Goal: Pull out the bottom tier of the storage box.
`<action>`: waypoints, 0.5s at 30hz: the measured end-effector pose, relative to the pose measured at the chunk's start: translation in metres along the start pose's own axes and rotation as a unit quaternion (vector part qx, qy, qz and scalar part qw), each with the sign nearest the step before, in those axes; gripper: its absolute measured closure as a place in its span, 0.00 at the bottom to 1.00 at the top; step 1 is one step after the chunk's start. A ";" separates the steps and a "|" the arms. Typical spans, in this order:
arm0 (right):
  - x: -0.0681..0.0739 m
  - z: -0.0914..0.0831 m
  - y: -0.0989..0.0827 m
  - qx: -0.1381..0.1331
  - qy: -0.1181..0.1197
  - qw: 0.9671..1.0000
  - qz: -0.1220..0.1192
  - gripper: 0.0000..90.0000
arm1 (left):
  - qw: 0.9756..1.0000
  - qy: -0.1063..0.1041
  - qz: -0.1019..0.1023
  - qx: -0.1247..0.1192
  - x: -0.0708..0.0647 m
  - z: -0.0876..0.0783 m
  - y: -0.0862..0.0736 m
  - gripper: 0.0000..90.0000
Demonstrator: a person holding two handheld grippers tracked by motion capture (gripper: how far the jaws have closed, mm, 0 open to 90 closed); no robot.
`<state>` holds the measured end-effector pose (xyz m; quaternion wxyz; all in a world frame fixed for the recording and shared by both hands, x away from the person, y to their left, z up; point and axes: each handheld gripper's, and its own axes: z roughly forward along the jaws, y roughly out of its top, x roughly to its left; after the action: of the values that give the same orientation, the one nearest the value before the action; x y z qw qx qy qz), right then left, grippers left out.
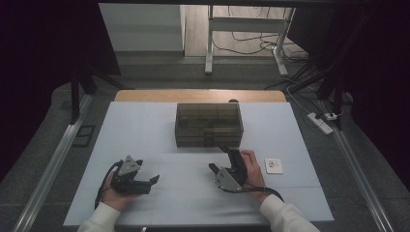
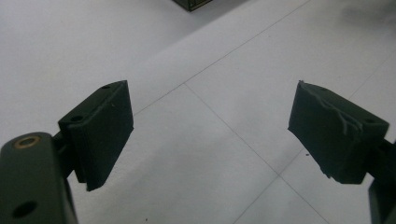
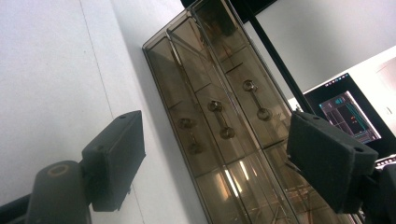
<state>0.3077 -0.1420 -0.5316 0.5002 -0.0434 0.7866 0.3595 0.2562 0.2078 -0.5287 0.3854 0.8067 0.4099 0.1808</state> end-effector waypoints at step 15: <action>-0.001 0.007 0.002 -0.004 -0.001 1.000 -0.012 0.23 | 1.000 0.000 0.000 0.000 0.000 0.000 0.000 0.15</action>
<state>0.3121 -0.1363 -0.5315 0.5054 -0.0547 0.7838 0.3568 0.2564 0.2080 -0.5288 0.3850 0.8071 0.4096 0.1807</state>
